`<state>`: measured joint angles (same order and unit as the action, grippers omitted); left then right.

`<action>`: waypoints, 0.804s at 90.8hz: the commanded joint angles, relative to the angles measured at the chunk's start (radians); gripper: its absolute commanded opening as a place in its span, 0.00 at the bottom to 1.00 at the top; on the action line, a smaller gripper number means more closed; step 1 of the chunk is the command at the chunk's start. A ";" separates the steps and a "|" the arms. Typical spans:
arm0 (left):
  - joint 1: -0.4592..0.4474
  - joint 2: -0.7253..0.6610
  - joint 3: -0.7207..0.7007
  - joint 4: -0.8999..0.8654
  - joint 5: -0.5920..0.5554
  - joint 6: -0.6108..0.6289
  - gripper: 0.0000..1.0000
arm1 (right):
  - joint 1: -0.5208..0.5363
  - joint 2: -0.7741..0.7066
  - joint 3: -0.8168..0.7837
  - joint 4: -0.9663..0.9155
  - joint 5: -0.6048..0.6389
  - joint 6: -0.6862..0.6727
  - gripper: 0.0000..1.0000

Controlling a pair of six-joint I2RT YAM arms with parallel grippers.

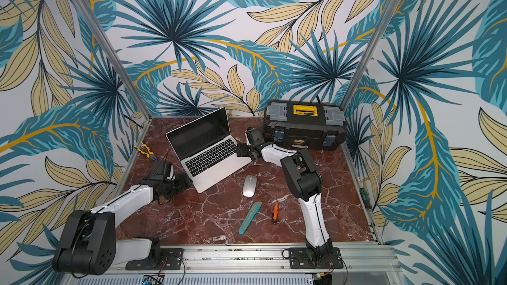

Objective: Remove the wireless mouse receiver from the laptop
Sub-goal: Pick up the mouse from the center of the board.

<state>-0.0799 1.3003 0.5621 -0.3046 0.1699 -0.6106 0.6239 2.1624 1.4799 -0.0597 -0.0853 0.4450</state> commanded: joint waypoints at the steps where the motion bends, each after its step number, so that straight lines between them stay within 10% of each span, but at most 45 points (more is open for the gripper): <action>1: -0.047 -0.043 -0.001 -0.007 -0.038 0.003 0.83 | 0.007 -0.102 -0.075 -0.029 0.073 0.044 0.84; 33: -0.423 -0.072 0.205 -0.171 -0.267 -0.045 0.81 | 0.033 -0.428 -0.396 0.019 0.146 0.162 0.84; 73: -0.792 0.603 0.856 -0.413 -0.413 -0.028 0.87 | -0.041 -0.759 -0.671 -0.060 0.266 0.187 0.86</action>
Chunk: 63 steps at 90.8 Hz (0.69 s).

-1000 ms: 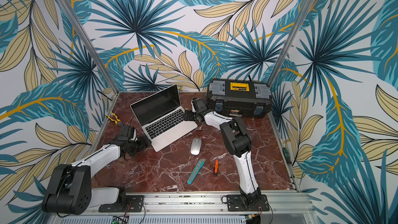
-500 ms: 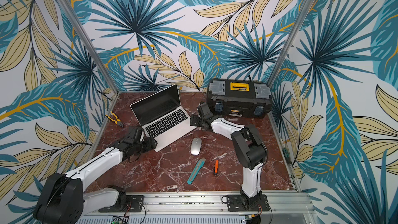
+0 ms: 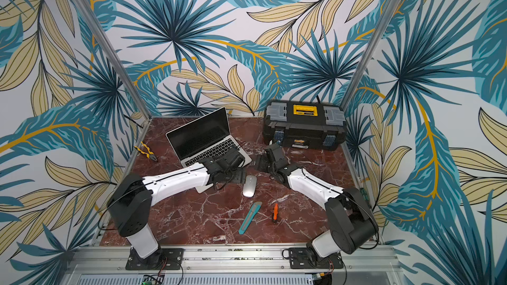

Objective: Remove the wireless mouse receiver from the laptop
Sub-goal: Pick up the mouse from the center of the board.

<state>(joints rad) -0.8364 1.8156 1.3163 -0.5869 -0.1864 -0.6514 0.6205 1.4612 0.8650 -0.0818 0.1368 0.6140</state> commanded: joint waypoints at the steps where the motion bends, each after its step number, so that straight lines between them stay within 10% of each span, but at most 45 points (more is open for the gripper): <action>1: -0.039 0.098 0.113 -0.139 -0.059 0.013 0.87 | -0.040 -0.063 -0.060 -0.040 0.043 0.018 0.86; 63: -0.085 0.358 0.340 -0.220 -0.033 -0.015 0.88 | -0.198 -0.192 -0.180 -0.044 -0.058 -0.027 0.88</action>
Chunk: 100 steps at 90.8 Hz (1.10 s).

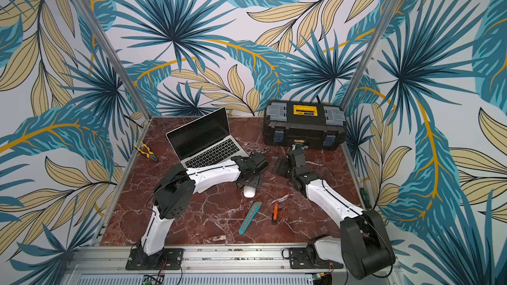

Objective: Remove the wireless mouse receiver from the laptop
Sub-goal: Pick up the mouse from the center of the board.

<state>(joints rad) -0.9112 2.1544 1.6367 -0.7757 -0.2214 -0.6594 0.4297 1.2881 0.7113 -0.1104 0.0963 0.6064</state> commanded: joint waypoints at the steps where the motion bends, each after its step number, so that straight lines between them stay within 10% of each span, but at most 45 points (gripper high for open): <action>1: -0.010 0.019 0.020 -0.030 0.002 -0.007 0.88 | -0.009 -0.020 -0.027 -0.015 -0.018 -0.019 0.88; 24: -0.023 0.026 -0.004 -0.021 0.008 -0.033 0.85 | -0.011 -0.017 -0.046 0.004 -0.036 -0.015 0.88; 69: -0.022 -0.020 0.032 -0.010 -0.044 0.028 0.48 | -0.018 -0.045 -0.061 0.029 -0.104 -0.038 0.88; 100: 0.098 -0.498 -0.106 0.287 0.186 0.205 0.46 | -0.022 -0.254 -0.084 0.184 -0.355 -0.137 0.88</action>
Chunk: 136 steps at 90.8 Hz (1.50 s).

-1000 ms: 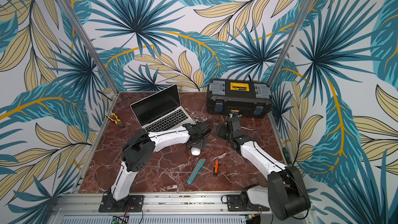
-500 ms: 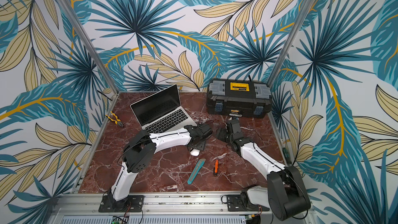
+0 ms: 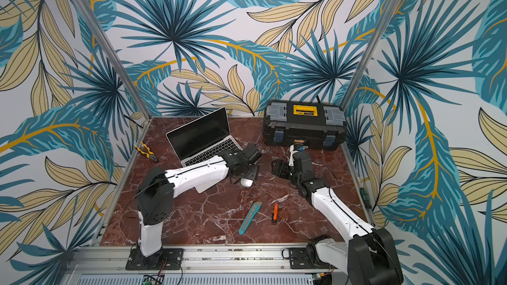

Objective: Remove the wireless mouse receiver from the laptop
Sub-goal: Pick up the mouse from the center of the board.

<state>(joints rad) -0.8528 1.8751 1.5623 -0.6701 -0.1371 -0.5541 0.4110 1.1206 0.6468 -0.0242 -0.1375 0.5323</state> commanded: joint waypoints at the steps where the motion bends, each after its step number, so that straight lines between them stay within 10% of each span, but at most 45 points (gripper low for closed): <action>1: 0.043 -0.231 -0.038 0.192 0.104 0.107 0.46 | -0.003 -0.094 -0.019 0.100 -0.132 -0.065 0.88; 37: 0.232 -0.637 -0.312 0.662 0.641 0.044 0.45 | 0.117 -0.209 -0.085 0.446 -0.739 -0.121 0.90; 63: 0.235 -0.655 -0.431 0.921 0.866 -0.070 0.43 | 0.197 -0.133 0.000 0.573 -0.777 -0.064 0.95; 136: 0.235 -0.619 -0.551 1.042 0.914 -0.113 0.42 | 0.273 -0.005 0.164 0.595 -0.763 0.026 0.76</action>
<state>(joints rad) -0.6201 1.2442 1.0317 0.3088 0.7506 -0.6491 0.6762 1.1023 0.7841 0.5156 -0.8978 0.5285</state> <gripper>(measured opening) 0.619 0.778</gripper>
